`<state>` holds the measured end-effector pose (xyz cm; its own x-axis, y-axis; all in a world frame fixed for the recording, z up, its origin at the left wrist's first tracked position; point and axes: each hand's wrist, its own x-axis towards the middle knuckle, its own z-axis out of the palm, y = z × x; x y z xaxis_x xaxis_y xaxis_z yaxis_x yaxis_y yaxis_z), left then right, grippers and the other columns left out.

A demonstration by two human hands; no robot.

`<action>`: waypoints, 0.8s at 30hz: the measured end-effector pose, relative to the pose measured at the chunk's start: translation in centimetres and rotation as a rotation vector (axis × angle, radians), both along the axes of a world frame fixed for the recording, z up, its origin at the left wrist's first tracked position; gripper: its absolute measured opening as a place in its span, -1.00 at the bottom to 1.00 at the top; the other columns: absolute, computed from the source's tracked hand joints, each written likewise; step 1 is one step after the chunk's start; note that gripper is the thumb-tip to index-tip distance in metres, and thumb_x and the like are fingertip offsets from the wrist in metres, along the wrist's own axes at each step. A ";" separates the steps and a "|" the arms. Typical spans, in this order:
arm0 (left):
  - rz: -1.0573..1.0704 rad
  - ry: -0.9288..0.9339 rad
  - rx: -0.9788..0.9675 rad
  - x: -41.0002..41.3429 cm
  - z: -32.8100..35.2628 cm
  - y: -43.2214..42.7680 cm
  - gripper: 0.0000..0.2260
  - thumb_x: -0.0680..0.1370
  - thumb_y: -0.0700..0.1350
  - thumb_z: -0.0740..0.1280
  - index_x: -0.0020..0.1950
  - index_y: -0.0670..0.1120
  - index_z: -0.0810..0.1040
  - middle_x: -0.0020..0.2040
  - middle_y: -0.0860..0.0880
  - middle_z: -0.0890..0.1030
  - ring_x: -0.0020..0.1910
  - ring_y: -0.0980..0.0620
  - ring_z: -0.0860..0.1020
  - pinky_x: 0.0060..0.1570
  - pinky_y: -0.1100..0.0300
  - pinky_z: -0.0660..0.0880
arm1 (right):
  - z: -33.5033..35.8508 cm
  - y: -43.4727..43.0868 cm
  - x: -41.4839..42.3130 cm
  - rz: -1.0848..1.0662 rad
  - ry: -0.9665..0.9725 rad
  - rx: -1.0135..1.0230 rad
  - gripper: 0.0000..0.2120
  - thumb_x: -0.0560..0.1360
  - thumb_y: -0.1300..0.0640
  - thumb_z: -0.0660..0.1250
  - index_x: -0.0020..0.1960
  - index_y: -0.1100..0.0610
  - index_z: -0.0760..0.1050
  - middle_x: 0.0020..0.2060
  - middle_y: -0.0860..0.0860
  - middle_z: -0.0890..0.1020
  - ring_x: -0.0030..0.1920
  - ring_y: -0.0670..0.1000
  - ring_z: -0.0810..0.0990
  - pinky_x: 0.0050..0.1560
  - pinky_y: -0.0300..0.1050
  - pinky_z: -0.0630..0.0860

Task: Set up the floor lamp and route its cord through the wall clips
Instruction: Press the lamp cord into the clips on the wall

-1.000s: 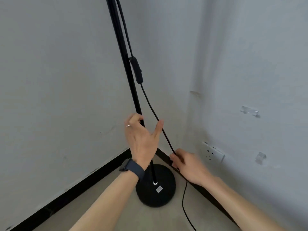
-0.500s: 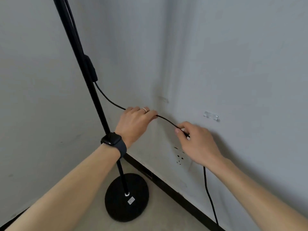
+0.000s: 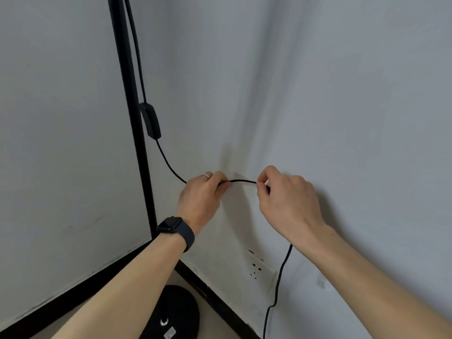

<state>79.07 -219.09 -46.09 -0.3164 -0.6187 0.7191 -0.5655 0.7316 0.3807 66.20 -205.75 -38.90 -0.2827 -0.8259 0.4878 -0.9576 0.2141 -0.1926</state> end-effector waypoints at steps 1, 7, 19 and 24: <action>0.003 0.009 0.022 0.0 0.2 -0.1 -0.83 0.62 0.05 0.27 -0.02 -0.01 0.57 -0.24 0.02 0.58 -0.28 -0.02 0.53 -0.41 0.05 0.51 | 0.2 -0.3 0.1 0.000 0.010 -0.006 -0.83 0.64 0.04 0.13 0.05 0.07 0.46 -0.16 0.08 0.71 -0.13 0.28 0.61 -0.10 0.13 0.59; 0.014 -0.061 0.082 -0.4 0.8 -1.2 -0.76 0.65 0.06 0.22 -0.08 -0.07 0.50 -0.29 -0.02 0.54 -0.30 -0.06 0.50 -0.42 0.06 0.43 | 0.5 -1.0 0.4 -0.053 0.091 0.078 -0.82 0.66 0.13 0.12 0.09 0.06 0.50 -0.16 0.11 0.67 -0.13 0.28 0.60 -0.24 0.02 0.47; -0.007 -0.067 0.024 -0.2 0.1 -2.0 -0.78 0.62 -0.01 0.29 -0.05 -0.15 0.59 -0.22 -0.08 0.65 -0.20 -0.16 0.56 -0.17 0.04 0.43 | -7.7 4.6 0.8 0.117 -0.894 0.053 -0.91 0.66 0.05 0.23 0.14 0.01 0.46 -0.23 0.01 0.70 -0.30 -0.19 0.64 -0.05 -0.08 0.60; 0.027 -0.086 -0.043 0.6 0.3 -1.8 -0.84 0.59 -0.13 0.32 0.10 -0.16 0.60 0.00 -0.17 0.65 0.00 -0.24 0.58 -0.04 -0.07 0.54 | -9.0 6.7 -0.5 0.110 -0.808 0.306 -0.77 0.68 0.01 0.15 0.01 0.08 0.51 -0.12 0.01 0.70 -0.16 -0.06 0.64 -0.01 -0.18 0.54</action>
